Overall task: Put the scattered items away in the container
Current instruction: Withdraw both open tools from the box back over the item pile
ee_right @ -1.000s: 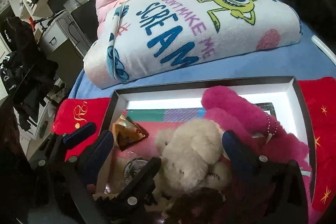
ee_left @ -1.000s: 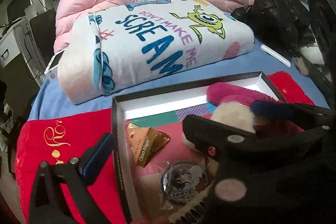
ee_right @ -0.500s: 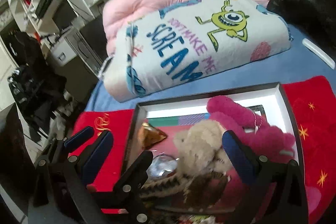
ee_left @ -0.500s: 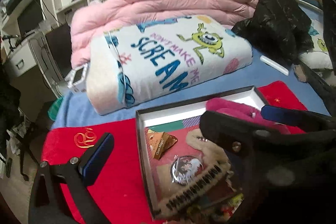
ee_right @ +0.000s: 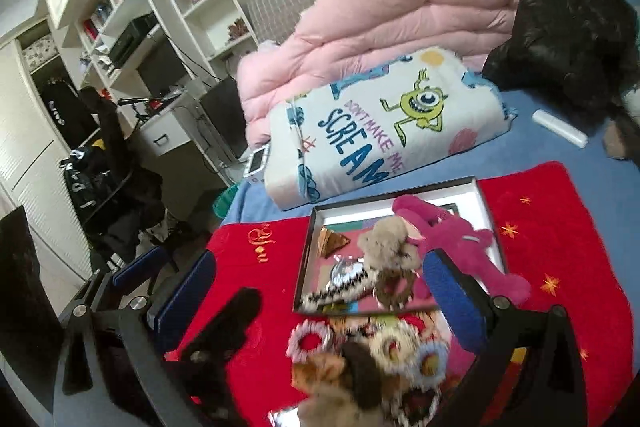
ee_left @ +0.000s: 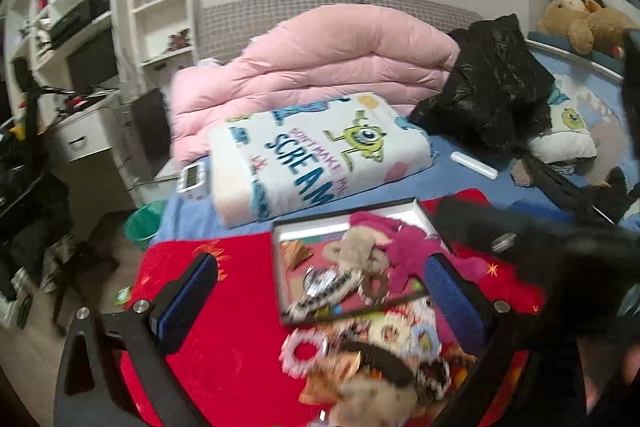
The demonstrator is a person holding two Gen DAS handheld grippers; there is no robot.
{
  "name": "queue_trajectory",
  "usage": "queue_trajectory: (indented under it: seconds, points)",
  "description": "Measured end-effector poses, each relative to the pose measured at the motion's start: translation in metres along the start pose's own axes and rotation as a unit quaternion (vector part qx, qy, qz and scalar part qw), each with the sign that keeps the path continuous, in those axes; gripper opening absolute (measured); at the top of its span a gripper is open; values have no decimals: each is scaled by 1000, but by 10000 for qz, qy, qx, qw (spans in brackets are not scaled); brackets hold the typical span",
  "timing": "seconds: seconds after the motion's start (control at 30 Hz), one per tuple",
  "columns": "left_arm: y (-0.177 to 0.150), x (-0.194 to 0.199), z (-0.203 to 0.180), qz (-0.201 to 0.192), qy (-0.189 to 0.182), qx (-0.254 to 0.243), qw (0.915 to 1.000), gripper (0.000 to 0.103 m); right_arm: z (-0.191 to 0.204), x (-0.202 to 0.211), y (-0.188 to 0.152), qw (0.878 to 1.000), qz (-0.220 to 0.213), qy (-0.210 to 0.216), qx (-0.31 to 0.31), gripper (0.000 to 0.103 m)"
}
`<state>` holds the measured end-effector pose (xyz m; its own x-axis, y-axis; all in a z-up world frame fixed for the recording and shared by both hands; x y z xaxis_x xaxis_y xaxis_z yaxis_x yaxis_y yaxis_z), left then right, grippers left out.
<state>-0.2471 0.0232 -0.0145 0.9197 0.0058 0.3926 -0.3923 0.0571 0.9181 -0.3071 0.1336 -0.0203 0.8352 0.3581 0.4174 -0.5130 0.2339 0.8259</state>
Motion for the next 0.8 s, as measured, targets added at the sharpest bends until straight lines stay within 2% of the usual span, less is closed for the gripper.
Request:
queue_trajectory:
  seconds: [0.13,0.27,0.37,0.43,0.5,0.57,0.63,0.73,0.8]
  points:
    - [-25,48,6,73,85,231,9997,103,9,63,-8,9990,-260,55,347,103]
    - [-59,84,4,172,251,-61,9995,103,9,110,-29,9967,-463,37,663,103]
    - [-86,103,5,237,105,306,9992,103,2,132,-50,9953,-446,-84,852,103]
    - [-106,107,6,259,28,570,9980,103,-4,142,-64,9948,-420,-139,912,103]
    - [-126,104,4,308,-55,601,9977,103,-14,149,-80,9945,-434,-190,933,103]
    - [-147,95,1,550,-63,566,9969,103,-25,154,-98,9947,-427,-240,899,103]
    - [-158,89,-4,630,-186,518,9965,103,-37,156,-114,9950,-481,-281,828,103]
    - [-165,76,-8,649,-107,416,9970,103,-51,153,-131,9967,-469,-251,617,103]
    - [-170,65,-9,746,-145,518,9958,103,-57,145,-142,9976,-328,-161,590,103]
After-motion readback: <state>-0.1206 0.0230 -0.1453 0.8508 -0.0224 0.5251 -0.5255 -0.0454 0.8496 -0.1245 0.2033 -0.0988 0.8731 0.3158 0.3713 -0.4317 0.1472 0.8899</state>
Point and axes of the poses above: each gripper's, at about its wrist camera, not at the fingertips, and x roughly against the way its jaws point, z to its left, y to its top, the point moved 6 cm from there along -x, roughly the way its jaws point, and after that the axes turned 11 degrees about -z, right-handed, at the moved point
